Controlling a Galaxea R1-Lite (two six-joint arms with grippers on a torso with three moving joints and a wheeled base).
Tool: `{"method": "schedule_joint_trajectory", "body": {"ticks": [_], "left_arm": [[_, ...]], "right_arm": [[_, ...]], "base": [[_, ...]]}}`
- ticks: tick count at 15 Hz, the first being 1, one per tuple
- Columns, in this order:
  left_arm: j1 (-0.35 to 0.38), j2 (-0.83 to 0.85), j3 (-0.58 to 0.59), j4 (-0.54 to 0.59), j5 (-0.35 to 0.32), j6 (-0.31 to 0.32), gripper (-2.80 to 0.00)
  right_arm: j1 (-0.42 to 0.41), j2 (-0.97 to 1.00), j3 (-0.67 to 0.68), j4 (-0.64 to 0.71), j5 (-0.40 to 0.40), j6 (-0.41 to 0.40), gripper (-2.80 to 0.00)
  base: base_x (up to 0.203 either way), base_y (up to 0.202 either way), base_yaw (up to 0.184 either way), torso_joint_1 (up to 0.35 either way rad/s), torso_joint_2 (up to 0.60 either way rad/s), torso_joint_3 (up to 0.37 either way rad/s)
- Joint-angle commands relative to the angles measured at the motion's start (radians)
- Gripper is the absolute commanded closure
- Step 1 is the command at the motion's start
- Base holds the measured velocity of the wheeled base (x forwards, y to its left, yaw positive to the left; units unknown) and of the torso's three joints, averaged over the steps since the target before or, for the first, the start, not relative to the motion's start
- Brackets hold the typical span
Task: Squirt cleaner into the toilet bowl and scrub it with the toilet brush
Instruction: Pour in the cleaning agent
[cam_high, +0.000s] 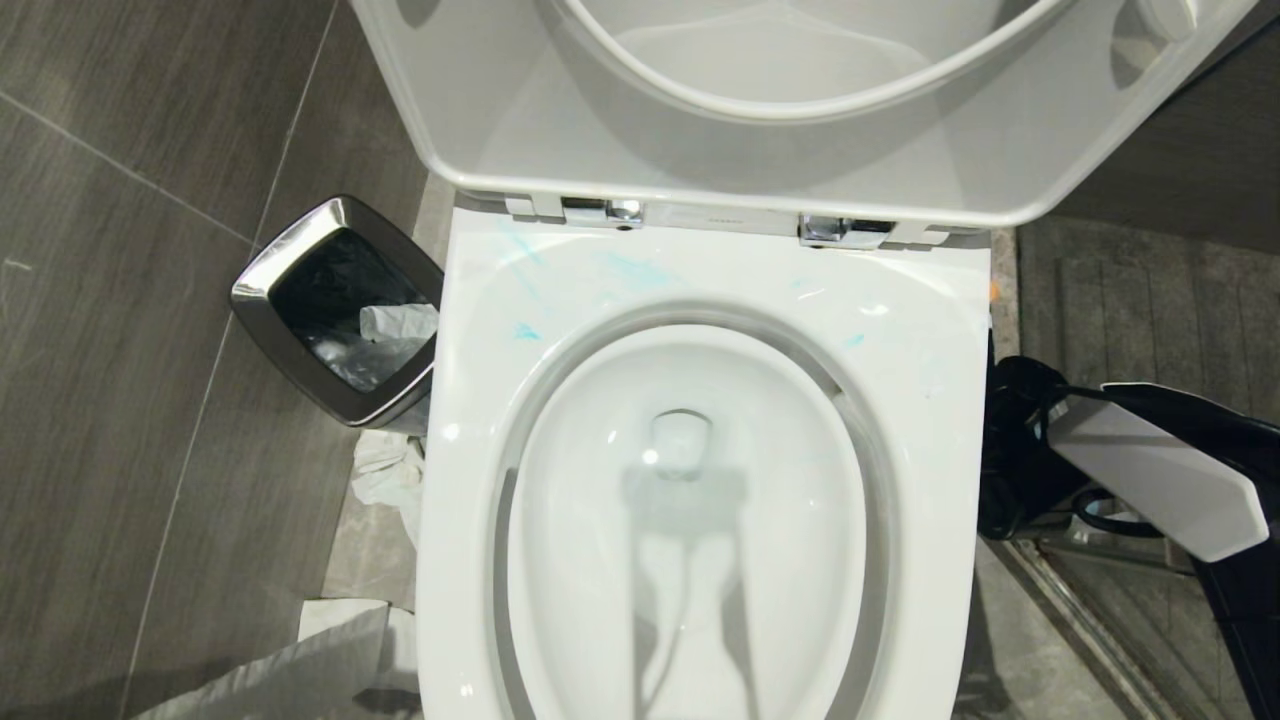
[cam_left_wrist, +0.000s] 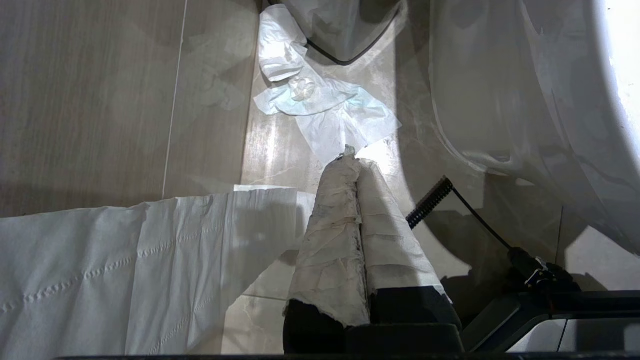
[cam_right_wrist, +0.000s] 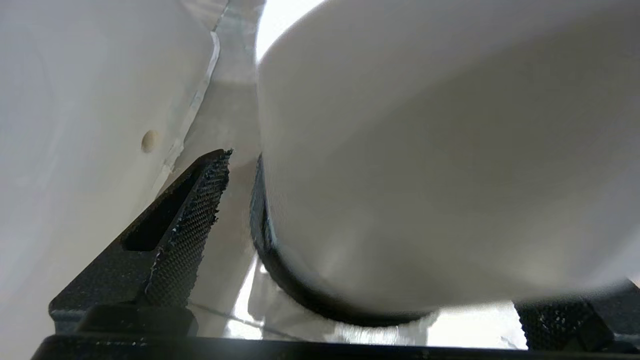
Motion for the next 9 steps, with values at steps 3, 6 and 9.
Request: {"method": "schedule_joint_trajectory", "body": {"ticks": [3,6,9], "left_arm": [[0.0,0.001,0.002,0.0,0.0,0.001,0.0],[0.0,0.001,0.002,0.0,0.0,0.001,0.0],[0.0,0.001,0.002,0.0,0.0,0.001,0.0]], "right_arm": [[0.0,0.008,-0.024,-0.009,0.001,-0.014,-2.8],[0.0,0.01,-0.047,-0.009,0.001,-0.028,-2.8],[0.0,0.018,-0.059,-0.009,0.001,-0.038,-2.8]], "base": [[0.0,0.0,0.0,0.0,0.0,0.0],[0.0,0.0,0.0,0.0,0.0,0.0],[0.0,0.0,0.0,0.0,0.0,0.0]]}}
